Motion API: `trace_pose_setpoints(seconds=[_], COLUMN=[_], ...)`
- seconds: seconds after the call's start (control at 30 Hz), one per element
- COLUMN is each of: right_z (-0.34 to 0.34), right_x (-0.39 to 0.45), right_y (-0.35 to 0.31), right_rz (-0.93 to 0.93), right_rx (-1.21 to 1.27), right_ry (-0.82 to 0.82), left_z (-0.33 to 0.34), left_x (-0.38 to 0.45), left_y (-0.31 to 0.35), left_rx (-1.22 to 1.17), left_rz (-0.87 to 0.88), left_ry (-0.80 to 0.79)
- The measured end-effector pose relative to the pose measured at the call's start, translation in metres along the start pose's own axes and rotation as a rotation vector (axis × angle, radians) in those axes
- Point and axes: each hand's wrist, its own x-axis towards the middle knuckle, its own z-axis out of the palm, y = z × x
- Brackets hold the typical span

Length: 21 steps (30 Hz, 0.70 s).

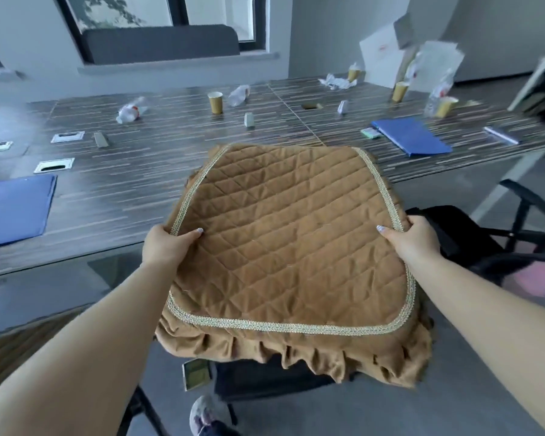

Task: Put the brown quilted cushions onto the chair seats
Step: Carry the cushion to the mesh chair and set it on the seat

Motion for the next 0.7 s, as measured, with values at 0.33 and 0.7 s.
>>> trace_pose_setpoints(seconds=[0.33,0.7], right_z=[-0.159,-0.208], right_x=[-0.013,0.054], right_y=[0.096,0.170], right_rz=[0.048,0.158], right_rx=[-0.011,0.009], right_ry=[0.053,0.096], left_z=[0.096,0.204], left_x=[-0.138,-0.149], left_y=[0.037,0.089], left_rx=[-0.001,0.063], left_rz=[0.075,0.106], left_ry=[-0.107,-0.178])
